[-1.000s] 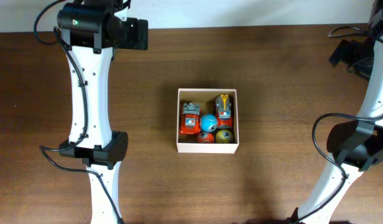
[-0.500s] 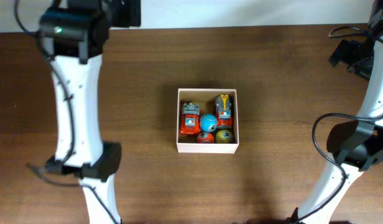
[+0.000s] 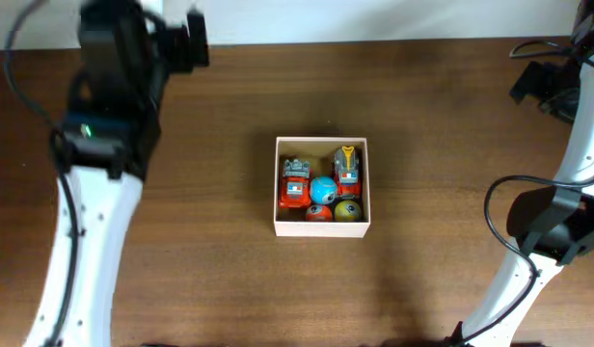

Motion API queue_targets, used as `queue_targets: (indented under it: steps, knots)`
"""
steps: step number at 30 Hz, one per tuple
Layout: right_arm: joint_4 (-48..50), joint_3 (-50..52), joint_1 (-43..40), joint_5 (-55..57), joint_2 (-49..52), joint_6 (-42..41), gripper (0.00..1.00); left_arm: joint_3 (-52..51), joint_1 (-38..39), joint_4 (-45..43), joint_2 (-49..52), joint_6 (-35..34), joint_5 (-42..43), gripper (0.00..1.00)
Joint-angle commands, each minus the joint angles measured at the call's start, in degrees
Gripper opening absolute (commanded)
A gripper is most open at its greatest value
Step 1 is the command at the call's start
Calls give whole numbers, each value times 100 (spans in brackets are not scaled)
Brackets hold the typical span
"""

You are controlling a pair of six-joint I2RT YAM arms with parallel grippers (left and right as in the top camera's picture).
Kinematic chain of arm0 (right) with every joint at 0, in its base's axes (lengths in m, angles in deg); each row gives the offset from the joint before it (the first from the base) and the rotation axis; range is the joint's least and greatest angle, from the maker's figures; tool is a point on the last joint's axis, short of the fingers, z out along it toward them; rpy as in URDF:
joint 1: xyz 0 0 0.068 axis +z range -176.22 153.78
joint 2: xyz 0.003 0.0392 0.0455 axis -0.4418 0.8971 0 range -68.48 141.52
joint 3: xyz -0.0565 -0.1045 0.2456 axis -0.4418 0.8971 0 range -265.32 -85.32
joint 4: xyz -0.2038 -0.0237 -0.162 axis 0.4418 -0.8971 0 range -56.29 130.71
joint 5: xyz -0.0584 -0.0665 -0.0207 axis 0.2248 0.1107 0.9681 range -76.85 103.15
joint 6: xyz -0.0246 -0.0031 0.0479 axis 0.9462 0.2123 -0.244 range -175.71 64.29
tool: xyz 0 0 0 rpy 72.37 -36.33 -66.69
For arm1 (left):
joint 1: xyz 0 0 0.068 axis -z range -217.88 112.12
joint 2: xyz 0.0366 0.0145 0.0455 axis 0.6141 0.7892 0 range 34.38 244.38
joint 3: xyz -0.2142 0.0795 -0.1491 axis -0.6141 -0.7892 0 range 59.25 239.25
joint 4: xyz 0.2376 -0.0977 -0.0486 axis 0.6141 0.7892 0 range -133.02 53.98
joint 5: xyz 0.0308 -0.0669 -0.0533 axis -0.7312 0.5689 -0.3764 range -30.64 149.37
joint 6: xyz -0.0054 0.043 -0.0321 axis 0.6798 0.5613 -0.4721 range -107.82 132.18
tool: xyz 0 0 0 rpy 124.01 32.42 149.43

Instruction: Pack container

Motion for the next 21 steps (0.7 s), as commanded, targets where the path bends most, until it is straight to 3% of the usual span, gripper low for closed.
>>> queue_targets:
  steps: [1, 11, 21]
  knots:
    - [0, -107, 24, 11, -225, -11, 99, -1770, -157, -656, -1054, 72, 50, 99]
    - [0, -107, 24, 13, -225, -11, 99, -5663, -361, -2736, -3635, 72, 52, 99]
    - [-2, -107, 24, 13, -225, -11, 99, -7622, -361, -2992, -5925, 409, 50, 99]
